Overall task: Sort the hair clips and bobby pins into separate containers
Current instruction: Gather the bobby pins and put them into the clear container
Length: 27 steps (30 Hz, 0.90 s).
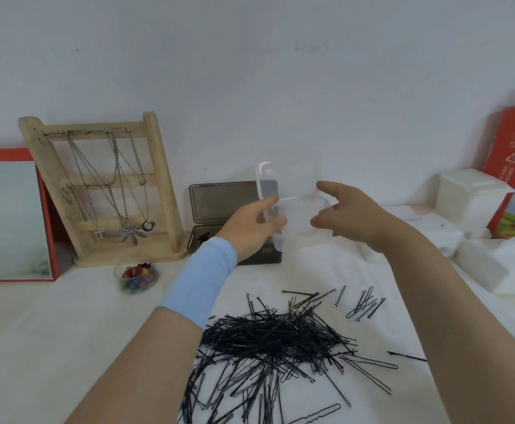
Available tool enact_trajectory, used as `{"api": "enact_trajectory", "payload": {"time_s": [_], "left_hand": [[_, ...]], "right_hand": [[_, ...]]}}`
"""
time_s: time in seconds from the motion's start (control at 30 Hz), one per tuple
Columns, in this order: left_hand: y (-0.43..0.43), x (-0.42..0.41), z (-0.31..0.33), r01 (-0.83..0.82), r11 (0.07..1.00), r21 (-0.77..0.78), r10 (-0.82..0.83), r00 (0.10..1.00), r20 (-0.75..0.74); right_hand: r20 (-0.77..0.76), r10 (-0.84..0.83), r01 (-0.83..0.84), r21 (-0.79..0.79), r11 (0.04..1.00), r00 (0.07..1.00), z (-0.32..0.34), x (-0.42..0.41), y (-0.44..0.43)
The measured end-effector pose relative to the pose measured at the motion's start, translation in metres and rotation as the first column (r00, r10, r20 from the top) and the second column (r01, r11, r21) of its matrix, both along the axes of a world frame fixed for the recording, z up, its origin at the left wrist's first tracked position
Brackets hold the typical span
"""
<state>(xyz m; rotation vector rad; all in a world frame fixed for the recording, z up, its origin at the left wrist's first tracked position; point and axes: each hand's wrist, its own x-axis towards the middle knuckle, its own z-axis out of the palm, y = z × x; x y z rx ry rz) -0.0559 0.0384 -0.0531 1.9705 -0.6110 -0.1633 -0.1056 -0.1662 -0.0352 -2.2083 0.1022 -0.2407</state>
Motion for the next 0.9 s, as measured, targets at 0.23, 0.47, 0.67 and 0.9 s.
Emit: {"api": "enact_trajectory", "payload": {"time_s": [0.23, 0.47, 0.67, 0.9], "left_hand": [[-0.04, 0.004, -0.024, 0.044, 0.986, 0.161, -0.046, 0.999, 0.009], [-0.031, 0.007, -0.022, -0.146, 0.916, 0.374, -0.009, 0.923, 0.384], [-0.03, 0.006, -0.029, -0.078, 0.821, 0.565, -0.106, 0.952, 0.286], [-0.002, -0.016, -0.021, -0.161, 0.929, 0.333, -0.023, 0.873, 0.487]], "right_hand": [[-0.339, -0.151, -0.029, -0.471, 0.882, 0.929, -0.004, -0.004, -0.017], [-0.347, -0.137, -0.076, -0.535, 0.841, 0.928, -0.019, 0.002, -0.012], [-0.331, -0.184, -0.069, -0.625, 0.778, 0.926, -0.016, -0.002, -0.004], [-0.075, -0.013, -0.031, -0.553, 0.832, 0.997, 0.012, -0.017, 0.011]]}}
